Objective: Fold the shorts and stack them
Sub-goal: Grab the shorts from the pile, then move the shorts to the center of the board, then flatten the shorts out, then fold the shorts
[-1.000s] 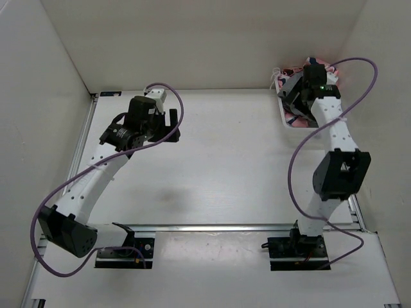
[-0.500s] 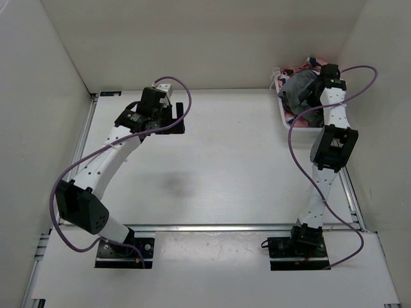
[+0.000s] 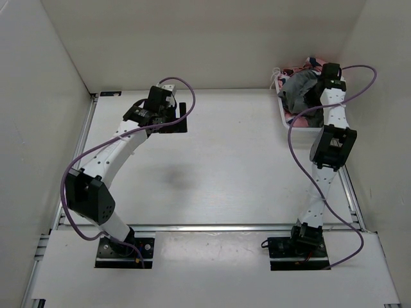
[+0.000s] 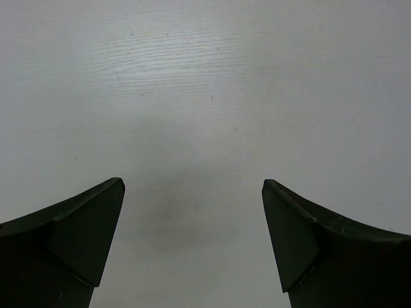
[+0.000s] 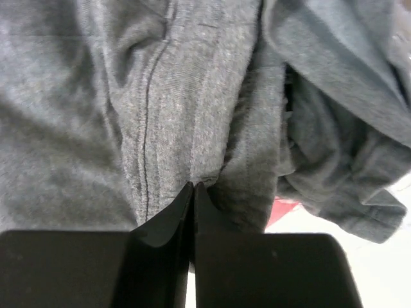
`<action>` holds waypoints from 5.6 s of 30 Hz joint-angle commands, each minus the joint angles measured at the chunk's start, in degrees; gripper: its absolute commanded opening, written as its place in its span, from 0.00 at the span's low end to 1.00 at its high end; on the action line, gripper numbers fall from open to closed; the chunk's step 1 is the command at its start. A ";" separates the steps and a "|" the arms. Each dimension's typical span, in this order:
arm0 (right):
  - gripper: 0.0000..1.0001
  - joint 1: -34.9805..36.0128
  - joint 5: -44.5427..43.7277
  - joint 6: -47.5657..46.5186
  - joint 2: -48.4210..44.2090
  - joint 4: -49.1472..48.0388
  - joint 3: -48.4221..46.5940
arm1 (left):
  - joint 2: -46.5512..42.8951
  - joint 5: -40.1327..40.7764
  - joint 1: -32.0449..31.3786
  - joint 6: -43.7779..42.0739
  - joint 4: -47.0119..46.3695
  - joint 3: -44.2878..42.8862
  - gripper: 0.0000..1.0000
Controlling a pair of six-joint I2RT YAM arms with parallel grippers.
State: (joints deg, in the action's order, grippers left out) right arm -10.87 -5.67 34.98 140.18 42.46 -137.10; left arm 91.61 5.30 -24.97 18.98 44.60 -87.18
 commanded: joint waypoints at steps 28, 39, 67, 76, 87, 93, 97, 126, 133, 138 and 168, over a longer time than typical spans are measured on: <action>0.00 36.71 21.86 -14.76 -49.99 -18.55 13.57 | -7.06 -7.58 33.41 7.39 11.30 -9.58 1.00; 0.76 30.03 13.06 -14.07 -43.50 -12.57 39.44 | -7.76 -9.43 30.95 6.86 11.30 -2.04 0.99; 0.78 25.90 22.46 -1.67 -27.16 -18.02 53.43 | -22.53 -15.24 8.45 35.33 1.90 51.59 0.99; 0.18 25.90 22.46 -1.67 -24.69 -18.55 51.05 | -16.21 -9.00 7.92 36.39 1.37 48.95 0.53; 0.00 25.90 22.99 -2.72 -27.50 -18.02 50.44 | -20.50 -6.19 7.92 35.86 6.63 40.71 0.10; 0.00 26.43 24.04 -2.20 -26.89 -18.02 44.83 | -19.82 2.60 10.73 31.21 16.65 24.36 0.10; 0.00 26.43 24.66 -0.88 -24.44 -15.66 35.69 | -13.41 5.15 16.70 26.30 19.47 5.95 0.10; 0.50 27.92 8.76 -8.54 -64.67 -21.02 73.75 | -24.34 -15.84 29.19 18.54 7.18 9.43 0.45; 0.82 27.92 8.04 5.35 -71.70 -18.47 88.66 | -26.84 -14.89 30.07 23.46 6.64 30.04 0.95; 0.81 25.91 13.40 13.96 -73.90 -18.46 92.44 | -25.35 -12.16 30.07 25.57 8.14 32.24 0.92; 0.52 32.23 7.45 33.14 -57.04 -42.11 102.48 | 10.43 -12.24 26.82 24.87 -3.55 21.79 0.10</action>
State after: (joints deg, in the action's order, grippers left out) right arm 20.45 8.29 67.75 80.68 3.55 -32.34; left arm 103.61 -7.51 2.00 43.94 41.65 -63.81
